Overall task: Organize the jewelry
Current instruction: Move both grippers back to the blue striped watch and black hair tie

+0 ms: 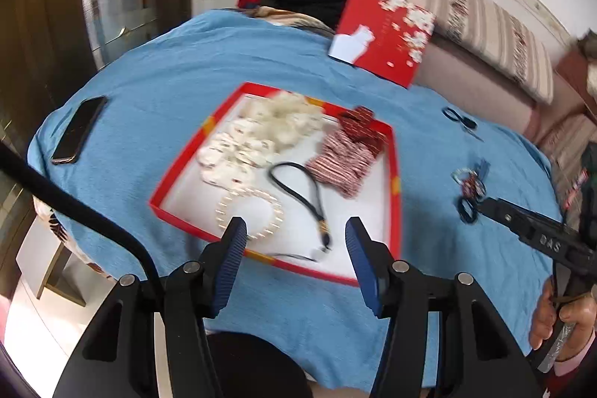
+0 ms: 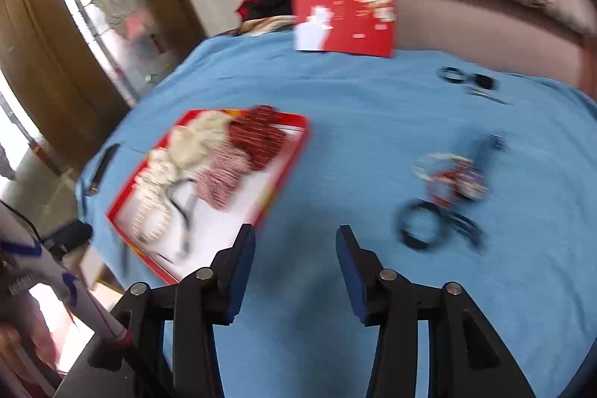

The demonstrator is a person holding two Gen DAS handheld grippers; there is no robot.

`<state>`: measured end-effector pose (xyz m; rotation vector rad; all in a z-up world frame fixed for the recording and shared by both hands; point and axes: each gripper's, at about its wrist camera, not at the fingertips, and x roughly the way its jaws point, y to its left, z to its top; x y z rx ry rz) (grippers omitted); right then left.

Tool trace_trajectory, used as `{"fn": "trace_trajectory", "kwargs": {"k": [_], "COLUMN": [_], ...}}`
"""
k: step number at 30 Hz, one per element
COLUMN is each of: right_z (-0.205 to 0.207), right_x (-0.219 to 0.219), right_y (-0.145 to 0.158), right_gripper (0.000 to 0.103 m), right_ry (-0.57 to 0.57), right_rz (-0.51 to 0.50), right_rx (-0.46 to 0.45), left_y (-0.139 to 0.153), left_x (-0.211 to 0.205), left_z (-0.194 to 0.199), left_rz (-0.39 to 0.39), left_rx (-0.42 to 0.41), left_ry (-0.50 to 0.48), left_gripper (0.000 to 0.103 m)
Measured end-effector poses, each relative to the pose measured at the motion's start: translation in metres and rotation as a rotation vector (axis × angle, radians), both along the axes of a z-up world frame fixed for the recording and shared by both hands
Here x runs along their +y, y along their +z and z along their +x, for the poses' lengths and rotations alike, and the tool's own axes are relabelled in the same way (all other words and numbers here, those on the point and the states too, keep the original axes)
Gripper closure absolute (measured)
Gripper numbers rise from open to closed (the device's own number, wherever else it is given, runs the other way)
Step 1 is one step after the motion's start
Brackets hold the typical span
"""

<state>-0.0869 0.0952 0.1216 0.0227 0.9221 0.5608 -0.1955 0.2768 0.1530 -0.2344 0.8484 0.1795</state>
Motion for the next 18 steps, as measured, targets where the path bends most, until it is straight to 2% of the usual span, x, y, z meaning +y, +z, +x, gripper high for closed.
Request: {"fn": "trace_trajectory", "kwargs": {"k": [7,13,18], "right_z": [-0.028,-0.033,-0.030], "right_x": [-0.080,-0.116,-0.129], "right_y": [-0.011,-0.021,-0.027], "right_gripper": [0.050,0.049,0.049], "right_ry": [-0.118,-0.186,-0.213], "right_rz": [-0.061,-0.034,-0.017], "right_rx": [-0.016,0.005,0.020], "left_y": [0.002,0.000,-0.006], "left_x": [-0.052,-0.093,-0.120], "left_z": [0.002,0.004,0.014], "left_rz": [0.028,0.067,0.078], "left_rx": [0.026,0.048,0.069], "left_ry": [-0.098,-0.184,-0.250], "left_gripper": [0.049,0.048,0.048]}}
